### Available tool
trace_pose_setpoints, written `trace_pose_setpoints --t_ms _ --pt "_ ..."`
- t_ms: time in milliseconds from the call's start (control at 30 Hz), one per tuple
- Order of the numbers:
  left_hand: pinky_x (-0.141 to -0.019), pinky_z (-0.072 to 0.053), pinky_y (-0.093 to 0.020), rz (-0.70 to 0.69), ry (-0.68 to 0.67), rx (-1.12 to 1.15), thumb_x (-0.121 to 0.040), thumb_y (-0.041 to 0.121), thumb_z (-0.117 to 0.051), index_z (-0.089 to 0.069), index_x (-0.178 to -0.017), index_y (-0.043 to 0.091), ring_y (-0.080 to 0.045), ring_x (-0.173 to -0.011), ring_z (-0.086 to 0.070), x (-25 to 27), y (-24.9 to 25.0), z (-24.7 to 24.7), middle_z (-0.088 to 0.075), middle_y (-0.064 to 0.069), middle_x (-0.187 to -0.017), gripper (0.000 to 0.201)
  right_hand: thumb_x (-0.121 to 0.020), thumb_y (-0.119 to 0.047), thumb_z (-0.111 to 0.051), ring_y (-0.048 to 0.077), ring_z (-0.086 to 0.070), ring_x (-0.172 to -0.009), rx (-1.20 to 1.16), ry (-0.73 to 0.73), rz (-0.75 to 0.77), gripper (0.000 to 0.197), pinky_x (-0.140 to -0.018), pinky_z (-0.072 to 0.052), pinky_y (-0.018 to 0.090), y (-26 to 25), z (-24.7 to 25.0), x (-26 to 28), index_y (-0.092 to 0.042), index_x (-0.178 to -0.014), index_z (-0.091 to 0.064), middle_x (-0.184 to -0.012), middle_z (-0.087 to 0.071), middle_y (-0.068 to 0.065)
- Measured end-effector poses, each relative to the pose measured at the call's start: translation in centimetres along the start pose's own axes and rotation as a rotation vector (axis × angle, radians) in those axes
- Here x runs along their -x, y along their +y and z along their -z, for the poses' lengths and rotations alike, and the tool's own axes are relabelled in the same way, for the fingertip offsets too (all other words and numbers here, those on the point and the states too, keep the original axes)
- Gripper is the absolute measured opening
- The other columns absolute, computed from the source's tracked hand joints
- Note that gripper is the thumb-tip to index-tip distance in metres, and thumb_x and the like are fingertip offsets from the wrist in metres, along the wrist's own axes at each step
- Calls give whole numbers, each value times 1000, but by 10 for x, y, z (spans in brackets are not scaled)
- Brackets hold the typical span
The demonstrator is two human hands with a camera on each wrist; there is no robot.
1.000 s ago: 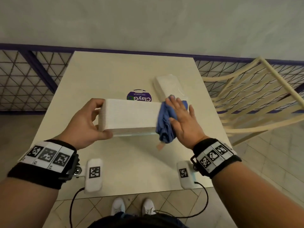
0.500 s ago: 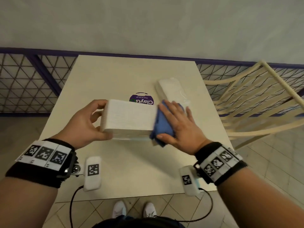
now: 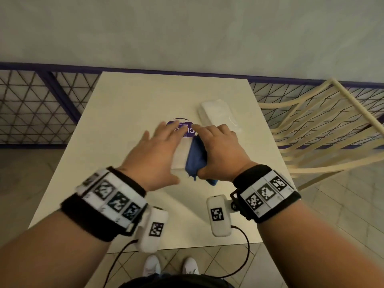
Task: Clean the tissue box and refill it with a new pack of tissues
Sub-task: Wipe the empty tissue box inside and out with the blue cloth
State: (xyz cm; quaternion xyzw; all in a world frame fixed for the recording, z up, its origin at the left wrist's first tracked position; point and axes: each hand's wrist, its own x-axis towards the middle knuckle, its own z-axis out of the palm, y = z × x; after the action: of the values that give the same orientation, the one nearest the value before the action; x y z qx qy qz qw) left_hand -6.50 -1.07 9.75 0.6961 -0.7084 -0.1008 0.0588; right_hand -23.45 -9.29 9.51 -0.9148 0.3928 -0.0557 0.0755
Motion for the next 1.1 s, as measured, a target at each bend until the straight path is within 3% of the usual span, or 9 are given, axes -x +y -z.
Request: trace_pose_setpoints --t_ms 167,267,333,400,500,633,867,1000,1100 --pt "-77 -50 -38 168 139 20 -78 43 -62 -40 -125 25 -22 -104 -57 -12 2 -12 -51 4 -119 56 -57 -34 -73 29 -32 -133 -147 81 128 98 -109 -30 50 -23 0 -4 -22 -145 -33 -142 -44 1" --pt "-69 -48 -35 171 159 107 -74 41 -67 -39 -130 28 -25 -97 -60 -13 -8 -10 -51 3 -120 64 -76 -33 -57 30 10 -147 -191 66 89 81 -115 -5 55 -31 -9 6 -20 -150 -24 -161 -4 6" --pt "-68 -46 -34 169 180 87 -76 39 -66 -41 -130 29 -25 -97 -60 -11 -8 -11 -50 3 -121 60 -87 -44 -40 30 19 -145 -212 102 -16 73 -116 1 50 -41 -20 9 -18 -151 -16 -160 10 7" --pt "-67 -45 -33 172 210 110 -77 39 -65 -44 -127 29 -25 -96 -59 -9 -6 -12 -51 4 -120 55 -94 -44 -30 31 10 -147 -229 208 -55 66 -119 -1 44 -42 -26 7 -13 -151 -16 -161 4 10" --pt "-66 -42 -31 194 265 202 -72 34 -72 -47 -125 28 -27 -93 -60 -6 -9 -14 -53 5 -119 58 -98 -26 -33 22 -5 -148 -533 300 -13 55 -120 -5 26 -26 -27 6 -11 -149 -19 -160 -7 8" --pt "-73 -47 -34 187 262 291 -61 27 -79 -47 -123 31 -25 -96 -59 2 -19 -20 -52 8 -117 70 -99 -16 -32 5 -14 -144 -836 297 81 46 -119 -10 20 -1 -31 17 -21 -143 -22 -151 -19 -10" --pt "-73 -41 -28 193 313 358 -59 26 -82 -48 -121 33 -8 -88 -48 7 -34 -20 -43 20 -105 71 -103 -24 -30 19 -39 -136 -839 125 -317 46 -101 -26 10 14 -30 10 -22 -149 -24 -151 -38 1" --pt "-73 -47 -33 185 314 334 -61 28 -81 -46 -121 31 -11 -86 -48 -1 -31 -15 -42 15 -106 70 -102 -32 -30 15 -5 -148 -869 216 -291 53 -121 -5 31 -21 -19 -1 -18 -151 -15 -160 -11 2" --pt "-73 -47 -33 198 308 360 -61 27 -79 -47 -120 31 -15 -87 -52 -4 -30 -13 -47 10 -112 67 -99 -36 -31 14 2 -148 -808 266 -165 57 -119 0 28 -38 -17 3 -17 -151 -15 -160 -8 3"
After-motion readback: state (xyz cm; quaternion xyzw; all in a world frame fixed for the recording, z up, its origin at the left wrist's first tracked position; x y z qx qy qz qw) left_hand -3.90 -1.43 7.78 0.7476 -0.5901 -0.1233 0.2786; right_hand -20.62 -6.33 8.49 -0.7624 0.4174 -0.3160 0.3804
